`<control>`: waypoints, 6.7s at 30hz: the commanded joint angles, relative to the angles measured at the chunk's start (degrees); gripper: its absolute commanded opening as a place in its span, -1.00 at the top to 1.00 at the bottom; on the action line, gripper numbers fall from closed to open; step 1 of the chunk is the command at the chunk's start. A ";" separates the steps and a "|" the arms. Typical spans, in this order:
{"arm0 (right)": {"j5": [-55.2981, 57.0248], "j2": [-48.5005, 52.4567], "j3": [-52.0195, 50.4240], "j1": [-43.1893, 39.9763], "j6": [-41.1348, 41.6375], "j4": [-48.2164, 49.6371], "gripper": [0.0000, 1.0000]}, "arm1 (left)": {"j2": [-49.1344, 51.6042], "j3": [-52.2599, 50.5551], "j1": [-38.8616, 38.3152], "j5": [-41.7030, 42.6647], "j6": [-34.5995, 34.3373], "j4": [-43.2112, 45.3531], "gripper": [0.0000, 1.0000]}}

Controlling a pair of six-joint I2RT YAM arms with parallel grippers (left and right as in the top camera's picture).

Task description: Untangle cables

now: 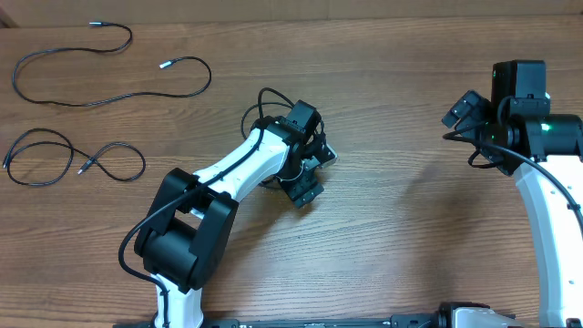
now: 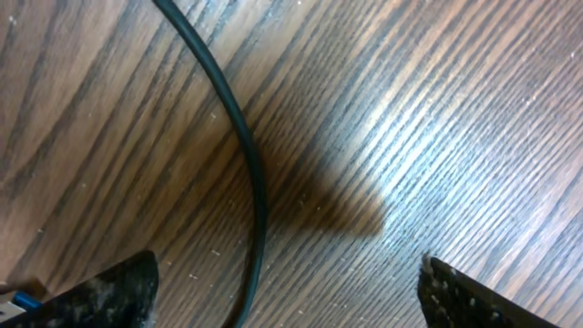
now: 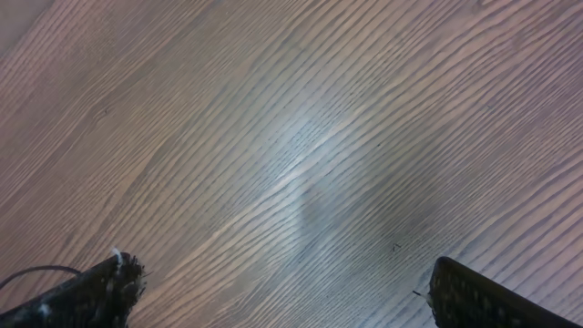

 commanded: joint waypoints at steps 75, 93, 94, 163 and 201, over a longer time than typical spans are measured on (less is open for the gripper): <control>0.11 0.00 -0.22 -0.11 0.00 0.15 -1.00 | -10.23 2.97 11.21 41.88 -16.22 0.90 0.92; -10.05 -0.04 -0.09 -0.11 -4.76 0.92 -1.00 | -6.05 2.82 -4.59 2.71 -10.36 -3.67 -0.15; -10.67 -0.04 -0.09 -0.11 -4.74 0.74 -1.00 | -4.92 2.82 -5.62 1.86 -10.36 -3.56 -0.15; -19.67 26.56 -10.47 27.71 8.79 18.01 -0.27 | -3.85 7.74 15.06 7.30 -40.37 -4.44 0.87; -6.80 43.78 -6.12 31.45 9.44 5.81 0.11 | -3.85 7.74 15.06 7.13 -40.22 -5.22 0.81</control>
